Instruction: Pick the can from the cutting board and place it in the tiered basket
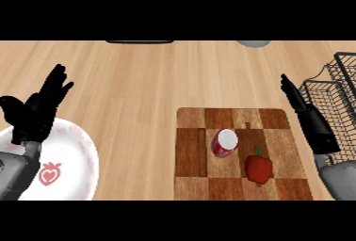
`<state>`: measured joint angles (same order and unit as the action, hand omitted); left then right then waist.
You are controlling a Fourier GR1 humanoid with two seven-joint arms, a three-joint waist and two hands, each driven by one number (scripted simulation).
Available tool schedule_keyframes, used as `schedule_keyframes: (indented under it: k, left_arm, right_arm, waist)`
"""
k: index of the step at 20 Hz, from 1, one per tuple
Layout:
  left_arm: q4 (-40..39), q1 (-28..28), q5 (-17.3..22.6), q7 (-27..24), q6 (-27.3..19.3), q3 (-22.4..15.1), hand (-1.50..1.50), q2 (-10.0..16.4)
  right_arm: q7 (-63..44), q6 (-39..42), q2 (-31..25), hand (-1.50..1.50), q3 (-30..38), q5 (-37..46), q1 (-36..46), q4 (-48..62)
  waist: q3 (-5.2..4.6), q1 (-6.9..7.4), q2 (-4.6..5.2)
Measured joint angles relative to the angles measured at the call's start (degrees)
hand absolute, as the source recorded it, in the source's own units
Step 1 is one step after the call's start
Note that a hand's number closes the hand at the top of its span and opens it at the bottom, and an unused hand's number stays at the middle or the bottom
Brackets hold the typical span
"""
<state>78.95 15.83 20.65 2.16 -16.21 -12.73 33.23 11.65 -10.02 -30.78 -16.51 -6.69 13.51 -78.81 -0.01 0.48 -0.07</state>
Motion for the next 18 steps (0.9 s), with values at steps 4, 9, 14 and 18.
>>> schedule_keyframes:
  k: [4,9,14,18]
  left_arm:
    - [-0.7,-2.8,0.4,1.2,0.6,-0.1,0.0,0.2]
    - [-2.7,-6.3,1.3,1.8,1.5,-0.4,0.0,-0.1]
    - [-3.0,-9.1,2.9,-0.5,4.5,1.7,0.0,1.0]
    - [-2.7,-10.1,2.7,-1.4,5.2,1.9,0.0,1.3]
  right_arm:
    - [0.5,7.3,7.0,1.5,-0.3,-9.9,-1.8,1.8]
    - [3.9,15.0,18.7,-1.5,1.8,-25.2,-5.4,1.9]
    - [7.1,15.4,16.0,-1.5,1.3,-20.1,-7.7,3.2]
    - [2.9,12.4,7.1,-1.5,-2.1,-9.1,-6.7,3.8]
  waist:
    - [0.25,1.21,0.63]
    - [1.05,0.92,1.21]
    - [0.51,0.38,-0.17]
    - [0.44,0.56,-0.47]
